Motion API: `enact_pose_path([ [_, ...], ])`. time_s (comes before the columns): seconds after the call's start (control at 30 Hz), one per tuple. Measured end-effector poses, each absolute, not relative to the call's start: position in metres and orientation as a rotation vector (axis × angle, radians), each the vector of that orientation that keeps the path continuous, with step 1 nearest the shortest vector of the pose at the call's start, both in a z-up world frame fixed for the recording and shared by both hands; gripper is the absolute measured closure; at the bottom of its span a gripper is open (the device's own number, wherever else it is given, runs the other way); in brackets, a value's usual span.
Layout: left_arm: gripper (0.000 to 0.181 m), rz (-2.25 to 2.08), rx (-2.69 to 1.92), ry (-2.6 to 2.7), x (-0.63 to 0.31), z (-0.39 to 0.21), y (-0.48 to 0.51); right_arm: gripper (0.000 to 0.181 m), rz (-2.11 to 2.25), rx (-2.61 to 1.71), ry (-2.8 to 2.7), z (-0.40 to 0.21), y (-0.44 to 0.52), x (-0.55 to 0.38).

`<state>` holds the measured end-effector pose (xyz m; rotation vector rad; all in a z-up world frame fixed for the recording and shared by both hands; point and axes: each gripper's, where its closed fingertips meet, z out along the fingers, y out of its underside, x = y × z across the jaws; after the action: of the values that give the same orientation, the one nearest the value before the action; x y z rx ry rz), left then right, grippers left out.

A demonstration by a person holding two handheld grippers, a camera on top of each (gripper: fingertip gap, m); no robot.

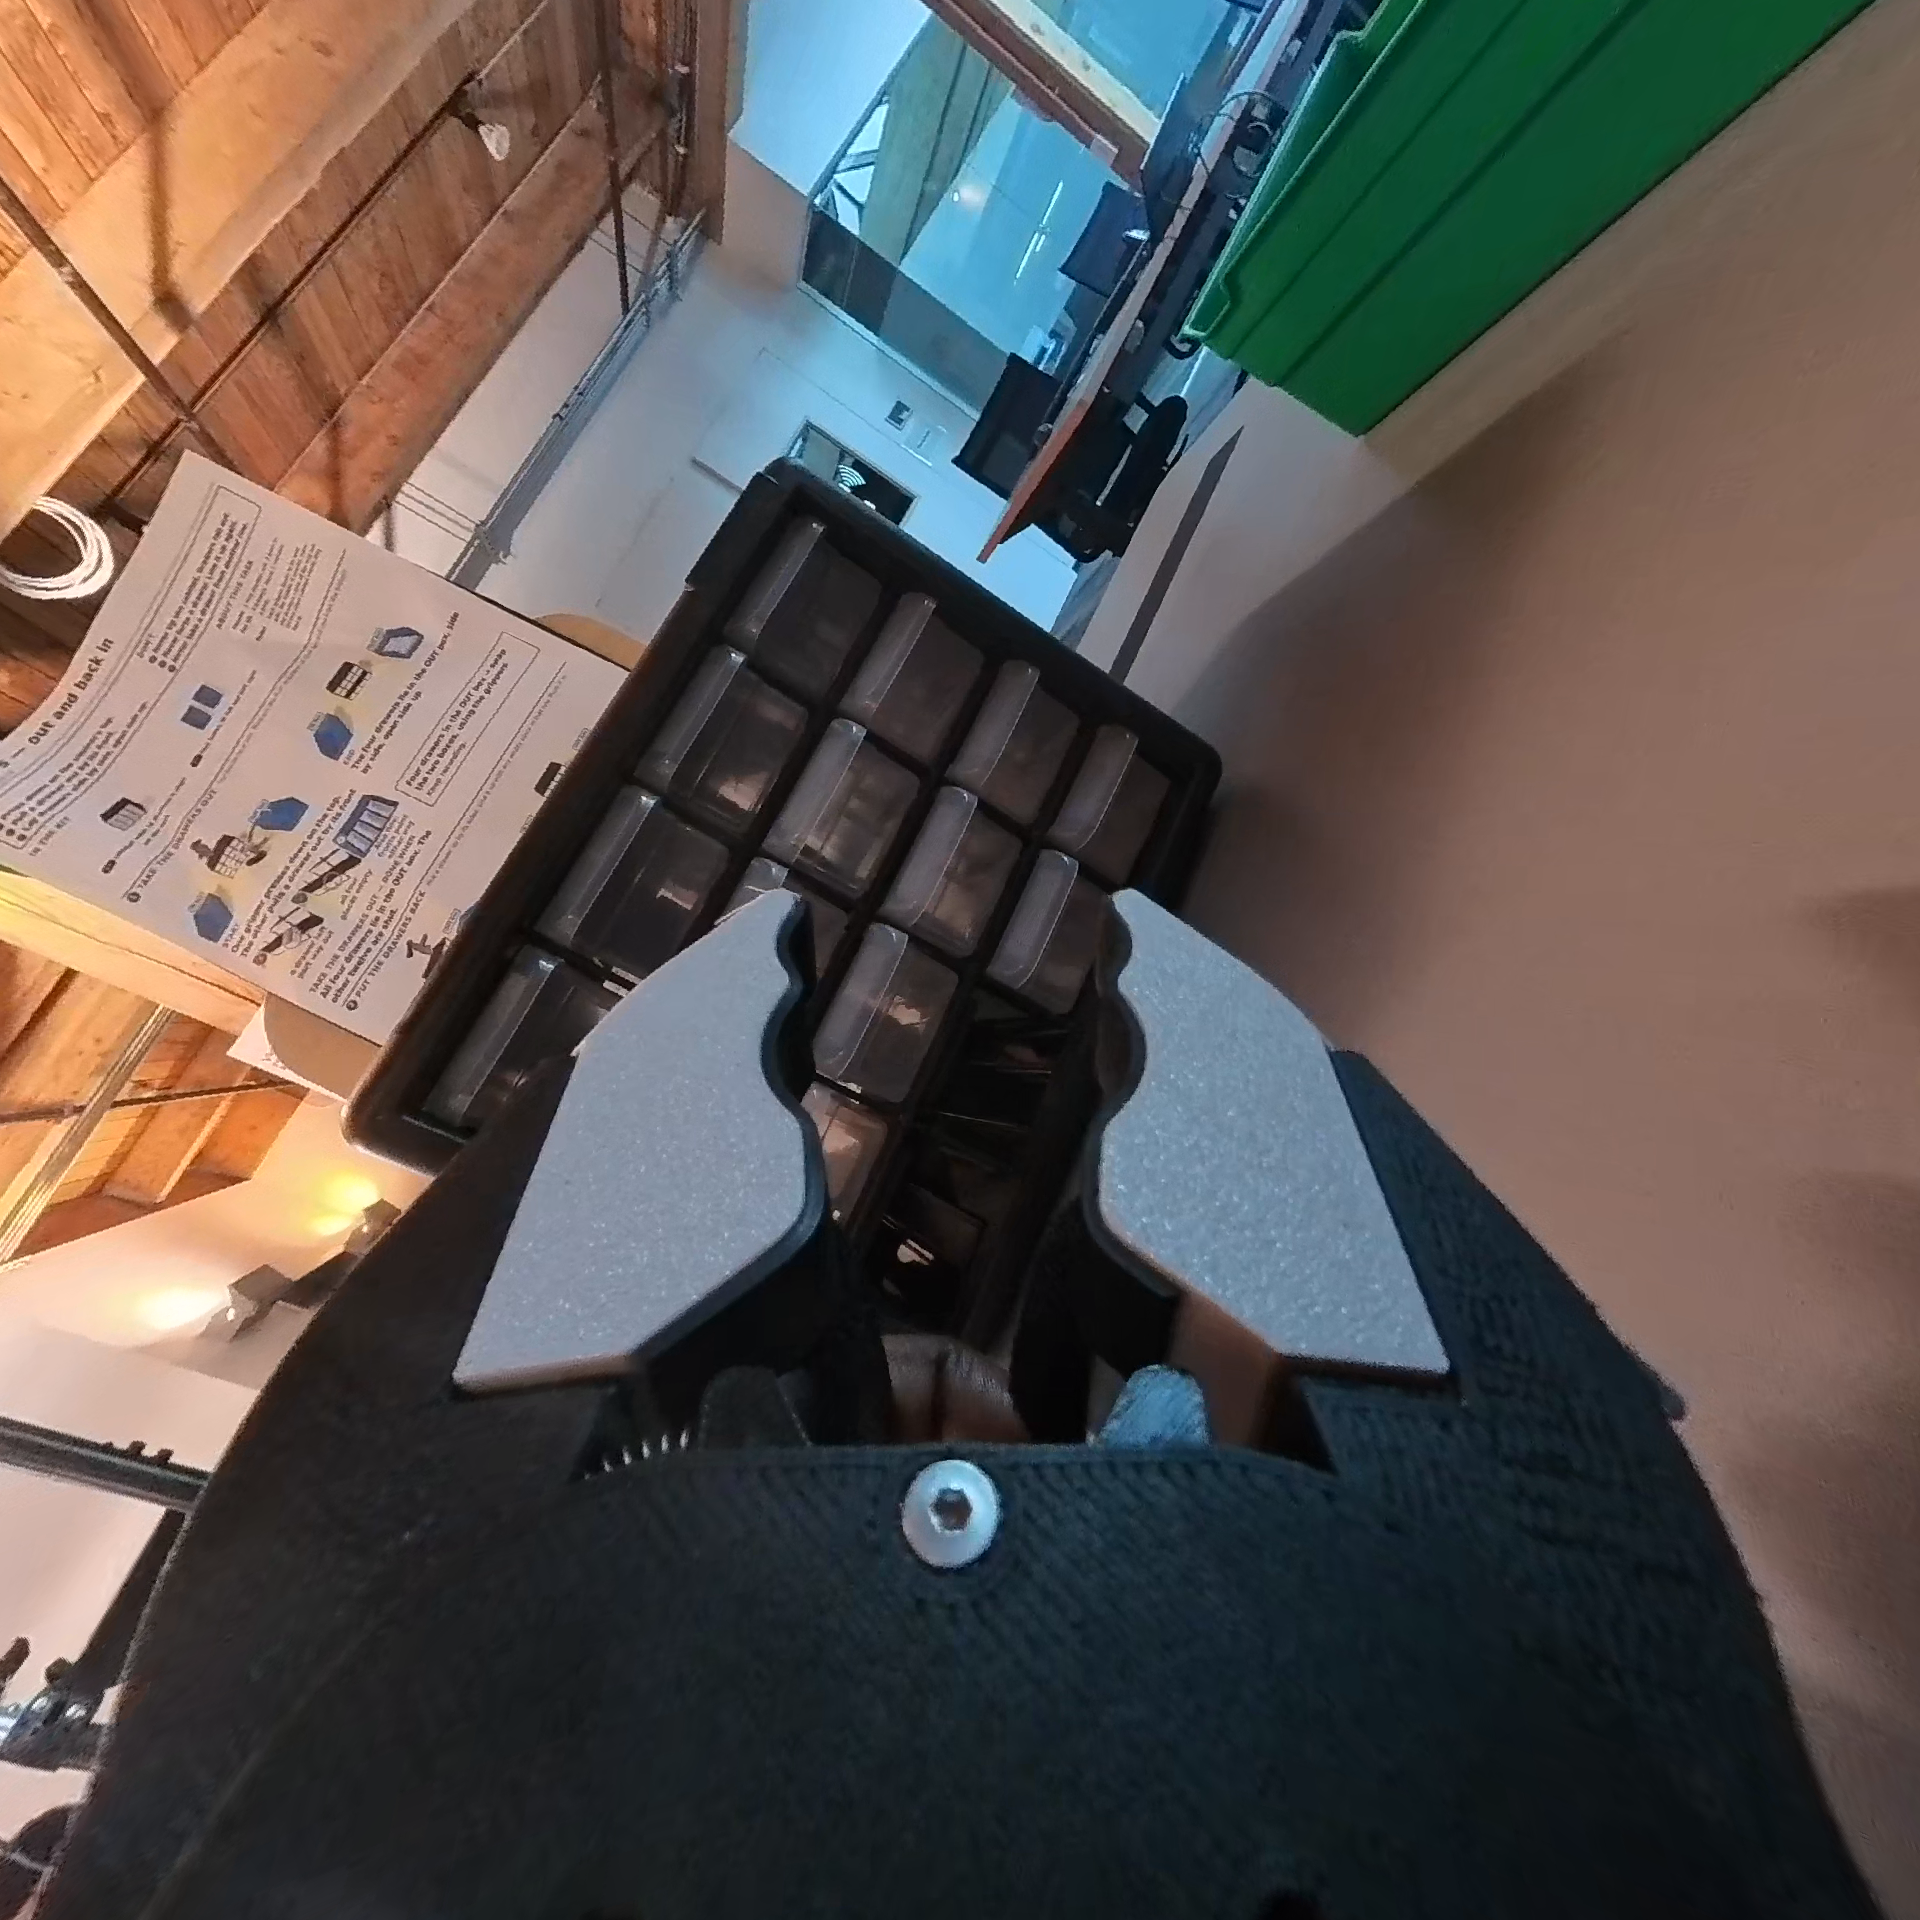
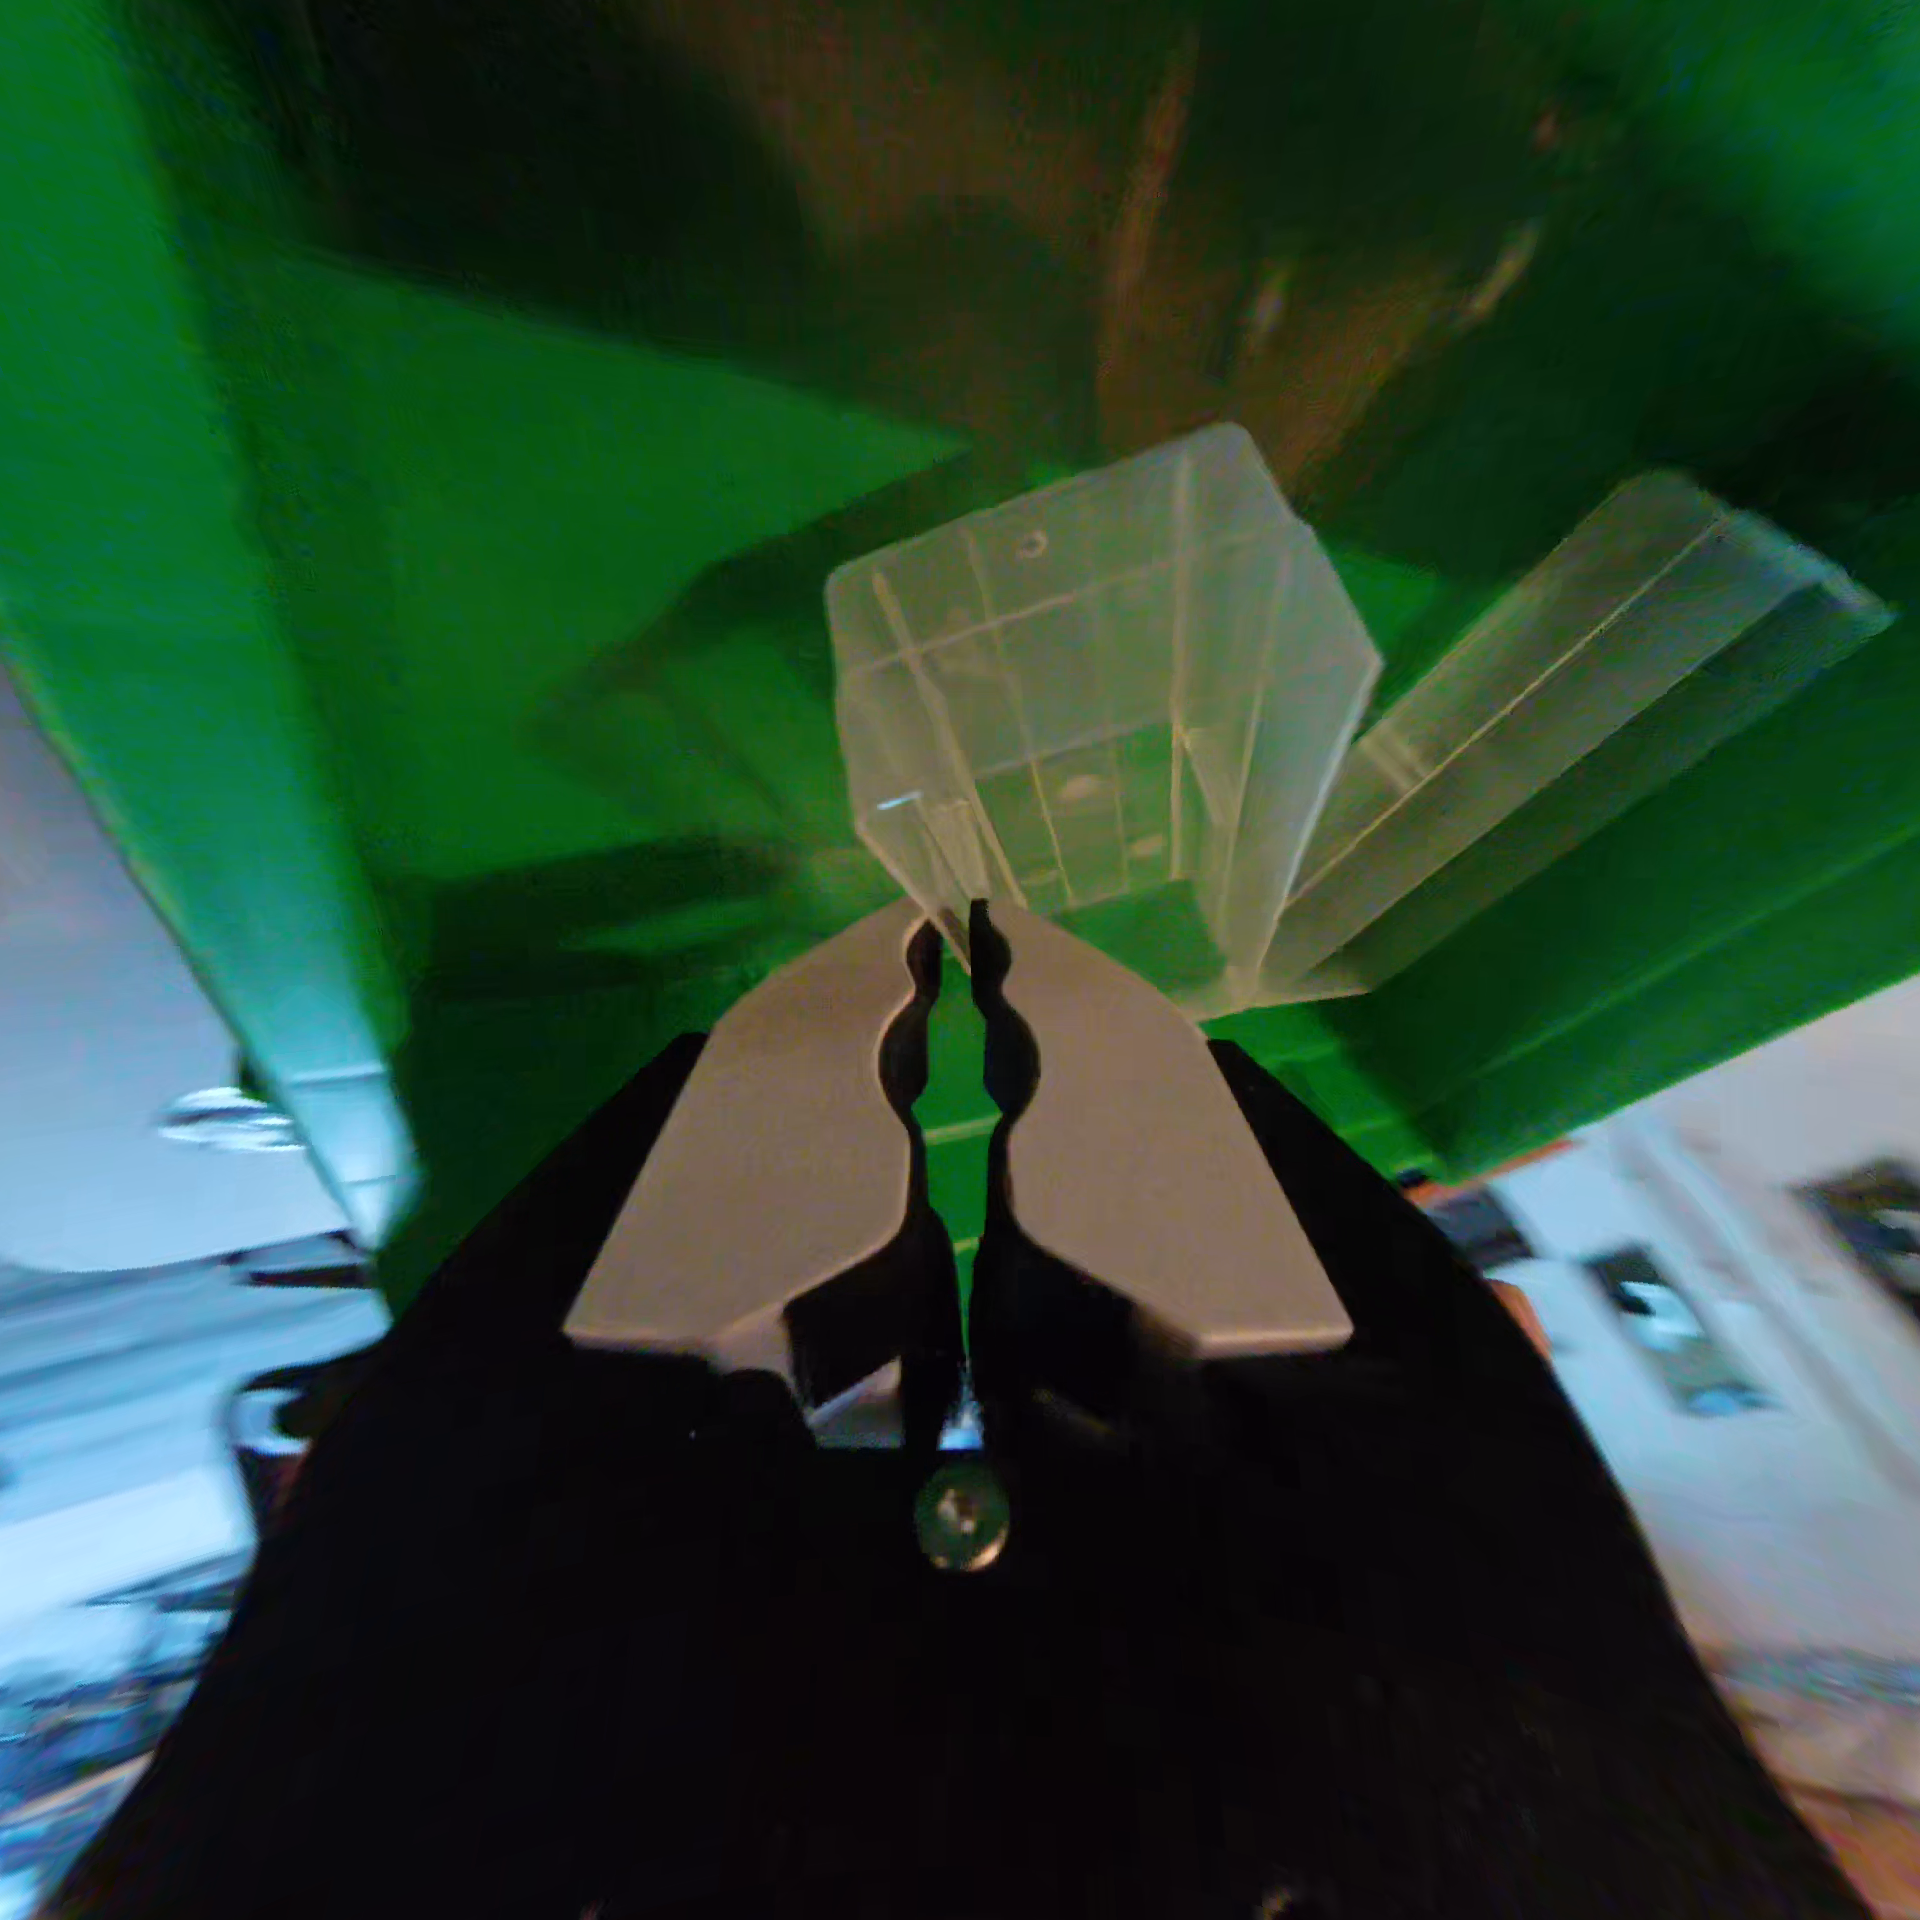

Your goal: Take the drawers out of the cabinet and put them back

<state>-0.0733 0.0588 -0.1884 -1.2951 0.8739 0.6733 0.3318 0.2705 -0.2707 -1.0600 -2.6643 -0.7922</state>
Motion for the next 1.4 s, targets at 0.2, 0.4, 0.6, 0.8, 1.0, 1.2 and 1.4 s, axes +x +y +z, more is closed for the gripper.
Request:
enact_pose_path([
  [0.2,0.129,0.682,-1.291,0.883,-0.072,-0.188,0.059,0.180,-0.488,-1.678,-2.521,-0.260,0.267,0.308],
  [0.4,0.130,0.689,-1.288,0.883,-0.074,-0.187,0.058,0.180,-0.586,-1.685,-2.549,-0.266,0.293,0.287],
  [0.6,0.130,0.694,-1.284,0.890,-0.073,-0.187,0.058,0.179,-0.683,-1.707,-2.666,-0.276,0.293,0.289],
  [0.8,0.130,0.695,-1.286,0.895,-0.073,-0.188,0.058,0.177,-0.723,-1.602,-2.630,-0.272,0.309,0.280],
  [1.0,0.130,0.697,-1.282,0.905,-0.072,-0.189,0.058,0.171,-0.695,-1.641,-2.582,-0.274,0.312,0.280],
  [1.2,0.130,0.671,-1.295,0.876,-0.074,-0.188,0.058,0.149,-0.455,-1.687,-2.366,-0.247,0.312,0.259],
  [1.4,0.130,0.550,-1.346,0.745,-0.083,-0.182,0.060,0.124,0.383,-1.542,-1.558,-0.114,0.279,0.160],
])
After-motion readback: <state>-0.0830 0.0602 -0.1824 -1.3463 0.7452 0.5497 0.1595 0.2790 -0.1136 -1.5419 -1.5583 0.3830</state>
